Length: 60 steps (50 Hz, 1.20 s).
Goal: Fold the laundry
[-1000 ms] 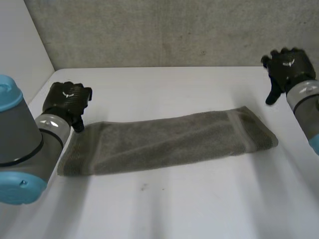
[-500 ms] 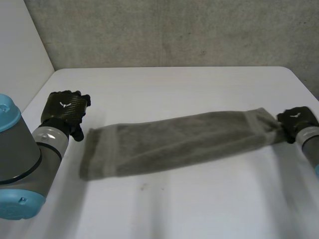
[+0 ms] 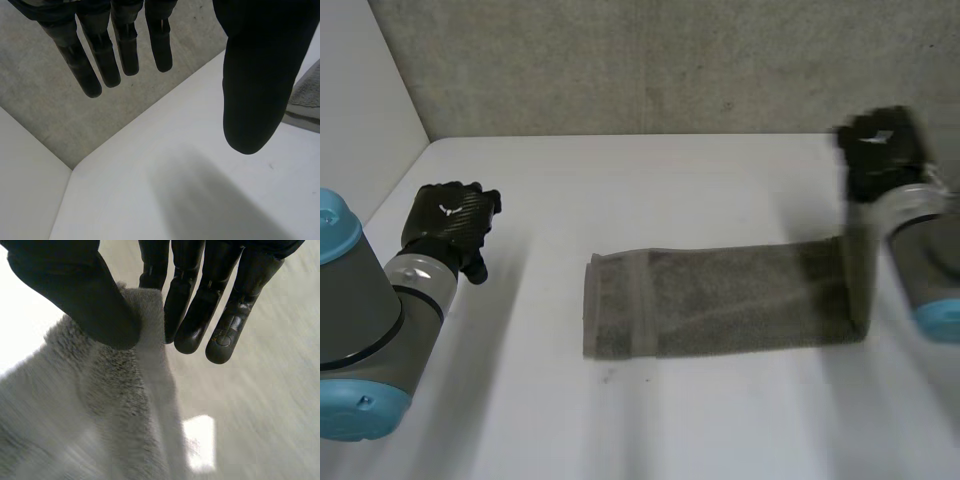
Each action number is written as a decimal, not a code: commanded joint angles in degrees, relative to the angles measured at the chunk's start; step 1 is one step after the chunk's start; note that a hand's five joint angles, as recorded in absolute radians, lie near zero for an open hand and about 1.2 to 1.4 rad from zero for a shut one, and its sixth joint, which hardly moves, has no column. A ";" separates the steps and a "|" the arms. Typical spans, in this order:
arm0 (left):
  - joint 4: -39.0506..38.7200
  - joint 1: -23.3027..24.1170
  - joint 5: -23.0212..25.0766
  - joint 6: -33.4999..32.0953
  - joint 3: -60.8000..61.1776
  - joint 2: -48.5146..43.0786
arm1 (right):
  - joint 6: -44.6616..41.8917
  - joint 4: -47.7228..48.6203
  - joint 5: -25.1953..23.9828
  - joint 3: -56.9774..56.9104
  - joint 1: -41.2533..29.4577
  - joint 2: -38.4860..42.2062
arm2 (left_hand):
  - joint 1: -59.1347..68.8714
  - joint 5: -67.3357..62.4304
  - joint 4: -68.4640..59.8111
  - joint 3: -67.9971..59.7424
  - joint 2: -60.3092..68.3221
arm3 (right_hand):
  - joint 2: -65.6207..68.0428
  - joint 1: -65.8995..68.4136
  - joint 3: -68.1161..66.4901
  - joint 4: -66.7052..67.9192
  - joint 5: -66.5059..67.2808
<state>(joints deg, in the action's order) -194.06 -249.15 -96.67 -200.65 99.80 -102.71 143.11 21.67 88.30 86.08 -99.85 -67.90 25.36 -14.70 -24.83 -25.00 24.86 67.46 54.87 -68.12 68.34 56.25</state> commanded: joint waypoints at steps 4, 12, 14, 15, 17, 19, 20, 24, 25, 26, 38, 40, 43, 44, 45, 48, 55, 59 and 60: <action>0.00 -0.11 -0.01 0.00 -0.04 -0.03 | 0.24 6.81 -8.32 0.58 -26.27 6.55 | 2.52 -3.17 -3.05 -2.88 3.02 | 12.54 25.13 -11.88 11.66 13.75; 0.00 -0.11 -0.01 0.00 -0.04 -0.12 | -0.20 6.90 -8.76 2.07 -35.24 14.64 | 2.52 -3.17 -3.05 -2.88 3.02 | 12.54 25.13 -11.88 11.66 13.75; 0.00 -0.11 -0.01 0.00 -0.04 -0.21 | -1.33 6.54 -8.76 2.60 -36.12 16.56 | 2.52 -3.17 -3.05 -2.88 3.02 | 12.54 25.13 -11.88 11.66 13.75; 0.00 -0.11 -0.01 0.00 0.05 -0.29 | -1.34 6.54 -8.76 2.60 -36.12 16.57 | 2.52 -3.17 -3.05 -2.88 3.02 | 12.54 25.13 -11.88 11.66 13.75; 0.00 -0.11 -0.01 0.00 0.05 -0.38 | -1.78 6.54 -8.58 2.78 -36.12 16.66 | 2.35 -3.00 -2.88 -2.71 2.85 | 12.54 25.13 -11.88 11.66 13.75; -0.09 -0.02 -0.01 0.00 0.22 -0.73 | -1.52 6.54 -7.89 2.95 -35.60 15.26 | 2.35 -3.00 -2.88 -2.71 2.85 | 8.10 20.69 -7.45 7.23 9.31; -0.09 -0.02 -0.01 0.00 0.22 -0.73 | -1.51 6.54 -7.88 2.95 -35.59 15.25 | 2.35 -3.00 -2.88 -2.71 2.85 | 8.06 20.64 -7.40 7.18 9.27; 0.00 0.51 0.08 0.00 0.31 -0.82 | 1.28 6.46 -7.35 4.35 -34.72 8.42 | 2.35 -3.00 -2.88 -2.71 2.85 | -57.46 -44.87 58.12 -58.34 -56.25; 0.00 0.51 0.08 0.00 0.31 -0.82 | 1.30 6.46 -7.35 4.36 -34.71 8.40 | 2.35 -3.00 -2.88 -2.71 2.85 | -57.46 -44.87 58.12 -58.34 -56.25; 0.00 0.60 0.08 0.00 0.40 -0.82 | 3.21 6.46 -7.35 5.23 -33.06 6.48 | 2.19 -2.84 -2.71 -2.54 2.68 | -57.46 -44.87 58.12 -58.34 -56.25; -0.09 4.37 2.79 0.09 1.36 -0.29 | 18.25 0.32 -7.62 15.42 -15.84 -6.98 | 0.51 -1.16 -1.04 -0.87 1.01 | -57.46 -44.87 58.12 -58.34 -56.25; -0.09 5.16 3.67 0.09 1.54 -0.29 | 18.52 -1.09 -7.62 16.74 -13.90 -7.25 | 0.17 -0.82 -0.70 -0.53 0.67 | -57.46 -44.87 58.12 -58.34 -56.25; -0.87 6.57 4.91 0.18 2.07 -0.38 | 18.52 -3.29 -7.79 19.55 -10.73 -7.51 | -0.17 -0.48 -0.36 -0.19 0.33 | -57.46 -44.87 58.12 -58.34 -56.25; -0.88 6.57 4.91 0.18 2.07 -0.38 | 18.52 -3.30 -7.79 19.56 -10.72 -7.51 | -0.17 -0.48 -0.36 -0.19 0.33 | -57.46 -44.87 58.12 -58.34 -56.25; -1.66 7.18 5.09 0.18 2.42 -0.56 | 18.52 -3.91 -8.23 21.13 -8.98 -7.43 | -0.17 -0.48 -0.36 -0.19 0.33 | -57.46 -44.87 58.12 -58.34 -56.25; -2.98 7.63 5.17 0.09 3.12 -0.73 | 18.35 -4.00 -8.58 23.68 -5.90 -6.90 | 0.00 -0.65 -0.52 -0.35 0.50 | -52.36 -39.77 53.02 -53.24 -51.15; -3.69 7.54 5.17 0.09 3.39 -0.82 | 17.47 -3.21 -8.50 24.66 -3.16 -1.45 | 0.00 -0.65 -0.52 -0.35 0.50 | -28.28 -15.69 28.93 -29.15 -27.07; -3.69 7.54 5.17 0.09 3.39 -0.65 | 17.30 -1.11 -8.41 23.43 -1.49 1.10 | 0.00 -0.65 -0.52 -0.35 0.50 | 12.41 25.00 -11.75 11.53 13.62; -3.69 7.54 5.17 0.09 3.39 -0.65 | 16.86 0.20 -8.49 22.91 -1.32 1.19 | 0.00 -0.65 -0.52 -0.35 0.50 | 12.54 25.12 -11.88 11.66 13.75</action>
<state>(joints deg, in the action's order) -197.78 -241.45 -91.40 -200.56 103.23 -103.52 160.83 18.39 79.73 110.75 -102.64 -69.74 23.05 -12.54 -22.64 -22.82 22.67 48.95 40.64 -47.74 47.76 36.23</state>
